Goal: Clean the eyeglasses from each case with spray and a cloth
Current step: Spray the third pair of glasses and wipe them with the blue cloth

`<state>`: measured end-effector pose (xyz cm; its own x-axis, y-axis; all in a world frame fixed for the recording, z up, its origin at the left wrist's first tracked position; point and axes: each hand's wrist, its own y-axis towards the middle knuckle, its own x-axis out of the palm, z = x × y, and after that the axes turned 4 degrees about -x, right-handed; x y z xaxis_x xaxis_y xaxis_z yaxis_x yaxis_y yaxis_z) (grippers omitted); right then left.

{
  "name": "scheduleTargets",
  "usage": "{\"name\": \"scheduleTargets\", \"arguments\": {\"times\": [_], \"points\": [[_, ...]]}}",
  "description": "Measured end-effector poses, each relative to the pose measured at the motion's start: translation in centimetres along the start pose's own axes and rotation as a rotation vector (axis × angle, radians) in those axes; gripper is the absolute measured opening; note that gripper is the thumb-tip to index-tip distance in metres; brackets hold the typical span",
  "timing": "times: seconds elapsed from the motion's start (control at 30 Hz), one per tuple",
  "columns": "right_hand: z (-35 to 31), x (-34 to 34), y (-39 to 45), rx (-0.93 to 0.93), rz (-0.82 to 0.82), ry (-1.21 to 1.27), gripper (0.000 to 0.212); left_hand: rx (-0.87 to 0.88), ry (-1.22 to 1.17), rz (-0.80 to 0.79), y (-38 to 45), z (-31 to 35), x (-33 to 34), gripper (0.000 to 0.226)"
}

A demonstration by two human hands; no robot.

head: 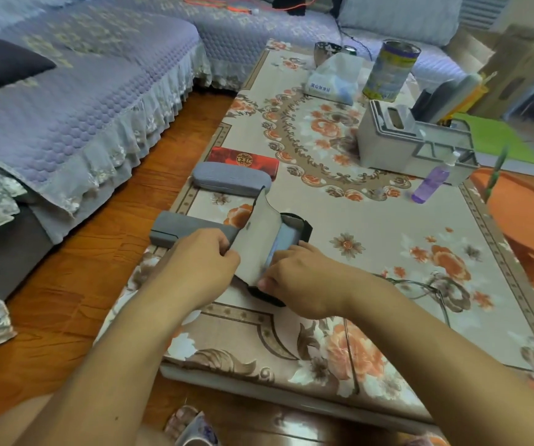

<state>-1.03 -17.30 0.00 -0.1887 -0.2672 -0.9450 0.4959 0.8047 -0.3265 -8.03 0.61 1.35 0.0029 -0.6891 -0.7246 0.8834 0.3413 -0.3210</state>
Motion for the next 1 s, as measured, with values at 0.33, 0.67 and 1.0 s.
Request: {"name": "scheduleTargets", "arguments": {"times": [0.33,0.67,1.0], "points": [[6.4,0.4,-12.0,0.867,0.897,0.575,0.019,0.209,-0.163,0.201,-2.5,3.7,0.8,0.003],[7.4,6.5,-18.0,1.125,0.574,1.022,0.047,0.136,-0.021,-0.452,-4.0,7.9,11.0,0.029],[3.7,1.1,-20.1,0.880,0.884,1.122,0.019,0.181,-0.684,-0.240,-5.4,10.3,10.8,0.021]]}}
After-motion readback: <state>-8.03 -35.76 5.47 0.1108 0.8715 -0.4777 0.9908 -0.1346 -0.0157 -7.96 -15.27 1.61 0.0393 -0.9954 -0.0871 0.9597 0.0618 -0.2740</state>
